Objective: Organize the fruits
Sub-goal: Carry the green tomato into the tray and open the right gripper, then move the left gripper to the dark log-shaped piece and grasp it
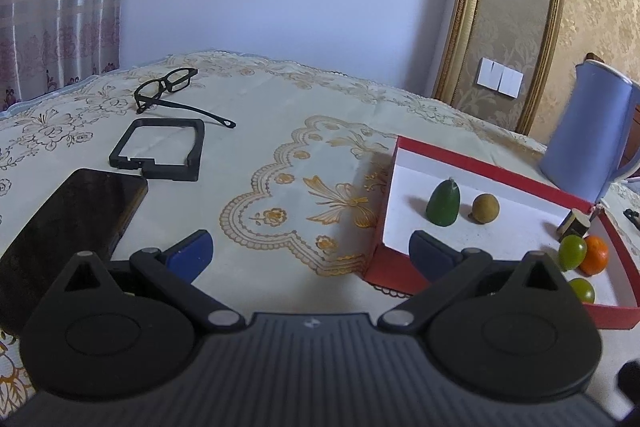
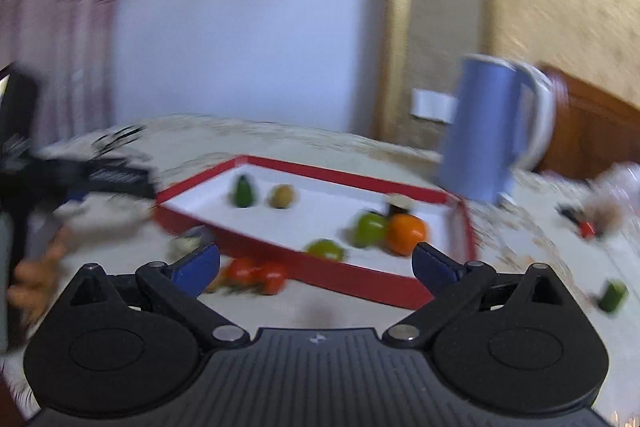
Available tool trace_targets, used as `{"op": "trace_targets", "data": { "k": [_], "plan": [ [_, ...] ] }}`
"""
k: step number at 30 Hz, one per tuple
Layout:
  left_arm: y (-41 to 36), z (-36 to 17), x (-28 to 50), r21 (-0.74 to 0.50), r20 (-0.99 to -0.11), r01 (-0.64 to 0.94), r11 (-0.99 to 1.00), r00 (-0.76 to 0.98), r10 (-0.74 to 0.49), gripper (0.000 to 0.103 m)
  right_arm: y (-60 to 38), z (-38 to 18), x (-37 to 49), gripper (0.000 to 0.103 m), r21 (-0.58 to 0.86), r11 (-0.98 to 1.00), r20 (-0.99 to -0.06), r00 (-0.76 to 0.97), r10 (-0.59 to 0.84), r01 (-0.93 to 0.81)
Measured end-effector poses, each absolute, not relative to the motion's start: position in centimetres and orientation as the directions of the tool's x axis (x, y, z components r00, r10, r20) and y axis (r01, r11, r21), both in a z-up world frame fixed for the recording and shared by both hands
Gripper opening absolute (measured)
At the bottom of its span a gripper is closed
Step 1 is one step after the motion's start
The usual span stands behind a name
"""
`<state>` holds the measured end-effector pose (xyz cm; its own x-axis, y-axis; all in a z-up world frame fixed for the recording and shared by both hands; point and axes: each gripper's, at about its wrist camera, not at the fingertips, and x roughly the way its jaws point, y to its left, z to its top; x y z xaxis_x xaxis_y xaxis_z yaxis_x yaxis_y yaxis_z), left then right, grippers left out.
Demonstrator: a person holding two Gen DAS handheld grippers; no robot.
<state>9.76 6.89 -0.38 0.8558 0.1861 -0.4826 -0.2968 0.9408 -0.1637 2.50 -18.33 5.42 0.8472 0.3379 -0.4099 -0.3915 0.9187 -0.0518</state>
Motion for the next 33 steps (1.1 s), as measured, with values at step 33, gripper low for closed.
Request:
{"op": "trace_targets", "data": {
  "k": [33],
  "plan": [
    [-0.6, -0.5, 10.9, 0.150, -0.556, 0.026, 0.988, 0.829, 0.063, 0.103, -17.4, 4.9, 3.2, 0.102, -0.209, 0.944, -0.391, 0.906, 0.160, -0.257]
  ]
}}
